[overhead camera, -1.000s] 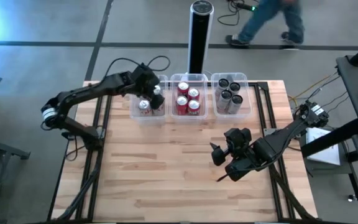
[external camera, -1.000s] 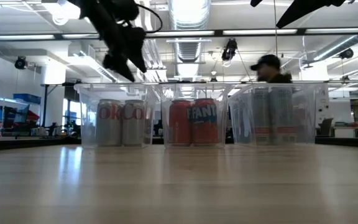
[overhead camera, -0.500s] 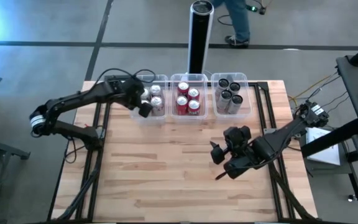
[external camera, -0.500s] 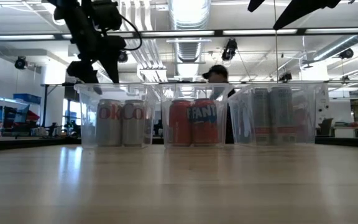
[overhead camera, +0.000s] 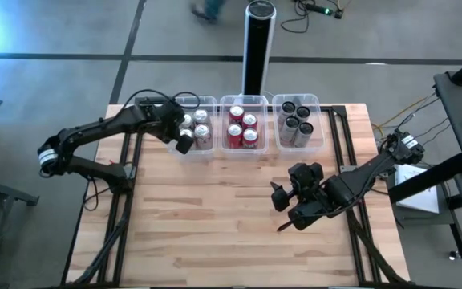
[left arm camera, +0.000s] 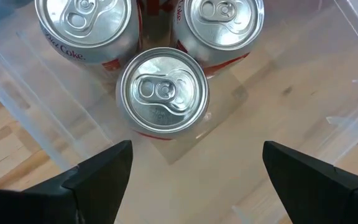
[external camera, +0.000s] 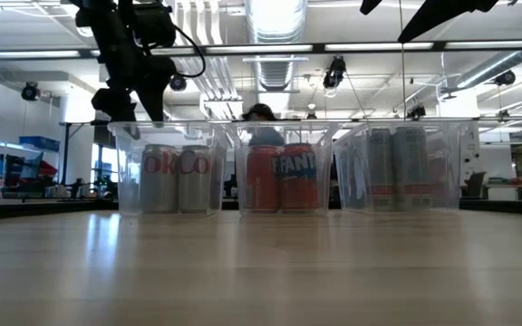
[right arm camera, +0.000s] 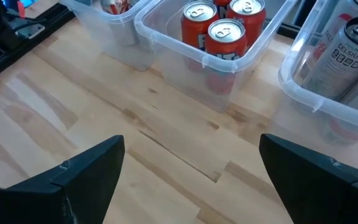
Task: Sort soda cans
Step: Put the red-silver soda can into the left white bin, then return to Home Position
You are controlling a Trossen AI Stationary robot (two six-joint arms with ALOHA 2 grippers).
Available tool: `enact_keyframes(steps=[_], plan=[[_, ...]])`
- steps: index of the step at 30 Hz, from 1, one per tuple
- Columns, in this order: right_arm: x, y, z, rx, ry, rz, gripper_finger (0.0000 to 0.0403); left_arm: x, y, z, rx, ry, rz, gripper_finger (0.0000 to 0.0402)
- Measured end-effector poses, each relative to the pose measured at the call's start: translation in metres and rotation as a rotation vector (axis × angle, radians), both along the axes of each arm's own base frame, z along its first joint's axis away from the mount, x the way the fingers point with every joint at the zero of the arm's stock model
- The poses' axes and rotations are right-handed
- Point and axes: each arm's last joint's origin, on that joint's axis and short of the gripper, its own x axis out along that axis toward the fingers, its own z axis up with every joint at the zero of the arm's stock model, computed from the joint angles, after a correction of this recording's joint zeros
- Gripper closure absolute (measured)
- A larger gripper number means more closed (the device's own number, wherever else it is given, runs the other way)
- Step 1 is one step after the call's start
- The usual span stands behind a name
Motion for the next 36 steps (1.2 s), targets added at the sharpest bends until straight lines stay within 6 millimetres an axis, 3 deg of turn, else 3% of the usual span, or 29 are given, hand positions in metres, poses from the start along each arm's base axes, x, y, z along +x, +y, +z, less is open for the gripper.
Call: enact_keyframes(steps=[15,20,24,30,36], plan=[[0.001,0.000,0.000,0.004,-0.008,0.000,0.0035,-0.006,-0.002,0.004,0.022,0.013,-0.008,0.0057],[0.001,0.000,0.005,0.009,-0.018,0.004,0.0035,-0.003,-0.003,0.012,0.057,-0.075,-0.018,0.0057],[-0.002,-0.001,0.033,0.000,-0.056,0.071,0.0035,-0.001,-0.008,0.048,0.179,-0.267,-0.088,0.0057],[-0.009,-0.005,0.066,-0.145,0.020,0.289,0.0035,-0.007,-0.014,0.105,0.461,-0.517,-0.195,0.0057],[-0.010,-0.015,0.098,-0.237,-0.048,0.277,0.0035,-0.013,-0.016,0.141,0.686,-0.460,-0.340,0.0057]])
